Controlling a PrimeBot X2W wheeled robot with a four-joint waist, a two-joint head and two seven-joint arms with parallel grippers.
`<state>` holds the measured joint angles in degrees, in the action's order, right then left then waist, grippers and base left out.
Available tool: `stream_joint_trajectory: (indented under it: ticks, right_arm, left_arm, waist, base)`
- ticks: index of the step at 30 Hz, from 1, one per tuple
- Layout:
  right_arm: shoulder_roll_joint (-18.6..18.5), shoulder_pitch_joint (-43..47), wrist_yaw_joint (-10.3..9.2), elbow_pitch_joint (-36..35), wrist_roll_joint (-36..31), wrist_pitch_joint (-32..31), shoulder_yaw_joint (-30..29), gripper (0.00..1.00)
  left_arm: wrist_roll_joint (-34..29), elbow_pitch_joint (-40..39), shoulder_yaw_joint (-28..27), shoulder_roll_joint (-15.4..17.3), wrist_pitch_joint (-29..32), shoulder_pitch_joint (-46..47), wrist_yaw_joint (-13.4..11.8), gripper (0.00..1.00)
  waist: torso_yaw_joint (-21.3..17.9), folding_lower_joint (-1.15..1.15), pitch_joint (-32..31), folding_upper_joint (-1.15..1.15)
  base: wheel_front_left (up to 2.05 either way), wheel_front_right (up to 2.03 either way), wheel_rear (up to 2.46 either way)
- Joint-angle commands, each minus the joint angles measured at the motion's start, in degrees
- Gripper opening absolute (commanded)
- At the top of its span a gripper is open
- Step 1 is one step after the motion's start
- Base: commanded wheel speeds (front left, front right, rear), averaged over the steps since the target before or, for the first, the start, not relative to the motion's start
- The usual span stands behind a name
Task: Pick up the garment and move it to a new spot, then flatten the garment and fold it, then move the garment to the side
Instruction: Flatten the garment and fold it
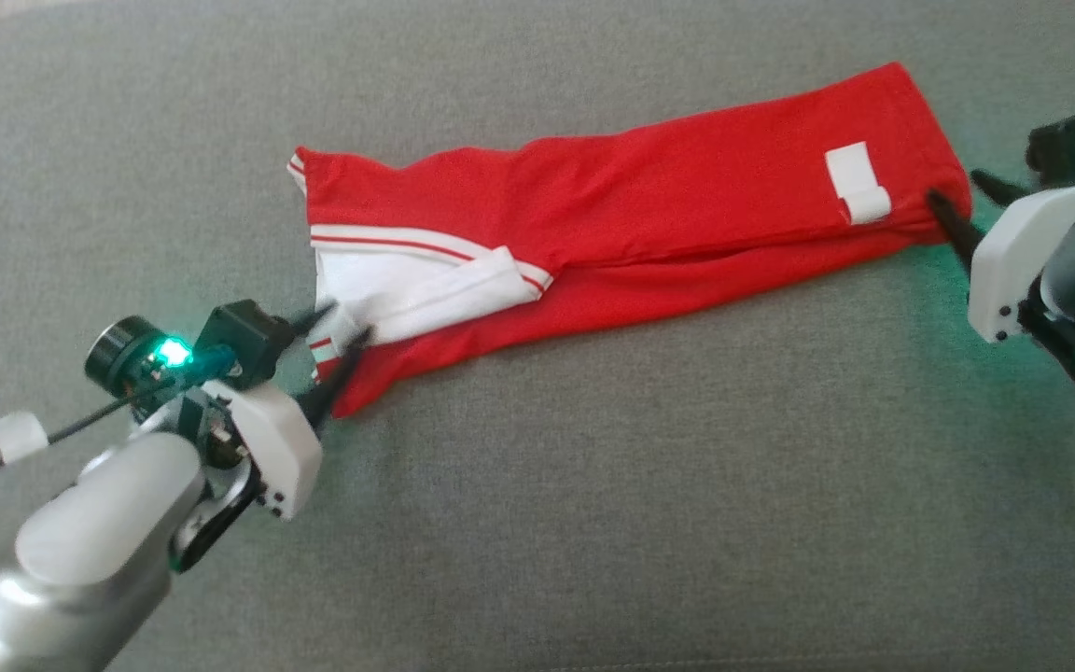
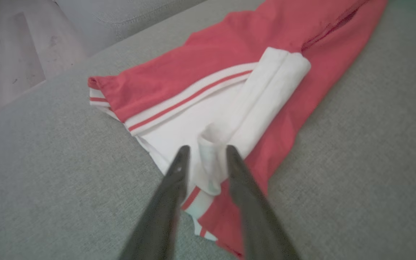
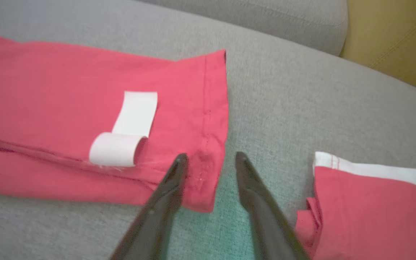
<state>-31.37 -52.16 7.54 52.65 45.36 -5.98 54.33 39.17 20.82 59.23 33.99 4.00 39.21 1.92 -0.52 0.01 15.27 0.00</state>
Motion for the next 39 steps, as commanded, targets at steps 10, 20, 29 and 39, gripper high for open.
stream_joint_trajectory:
  ticks: [10, 20, 29, 39]
  right_arm:
    - [2.75, -3.03, -0.05, -0.65, 3.93, 16.64, -6.25, 1.00]
    - [15.97, 4.12, -0.05, -8.27, -5.31, 20.95, -29.00, 1.00]
    - [28.03, 28.33, -0.05, -23.32, -23.01, 20.97, -44.50, 1.00]
    - [28.48, 33.88, -0.05, -27.23, -28.12, 20.98, -47.53, 1.00]
  left_arm:
    - [2.40, 2.84, -12.55, -4.67, -16.87, 1.77, -8.83, 1.00]
    - [-2.31, -7.99, -33.92, -11.76, -18.98, -10.87, -14.14, 1.00]
    - [-11.36, -11.17, -47.29, -20.13, -18.99, -27.67, -10.76, 1.00]
    - [-19.56, -9.69, -52.99, -27.03, -19.00, -30.85, -3.82, 1.00]
  waist:
    - [-1.57, -0.01, -5.82, 0.00]
    - [-3.17, -0.01, -8.72, 0.00]
    - [-3.78, -0.01, -9.56, 0.00]
    - [-2.34, -0.01, -6.71, 0.00]
  base:
    - [0.00, 0.00, 0.00]
    - [0.00, 0.00, 0.00]
    - [0.00, 0.00, 0.00]
    - [0.00, 0.00, 0.00]
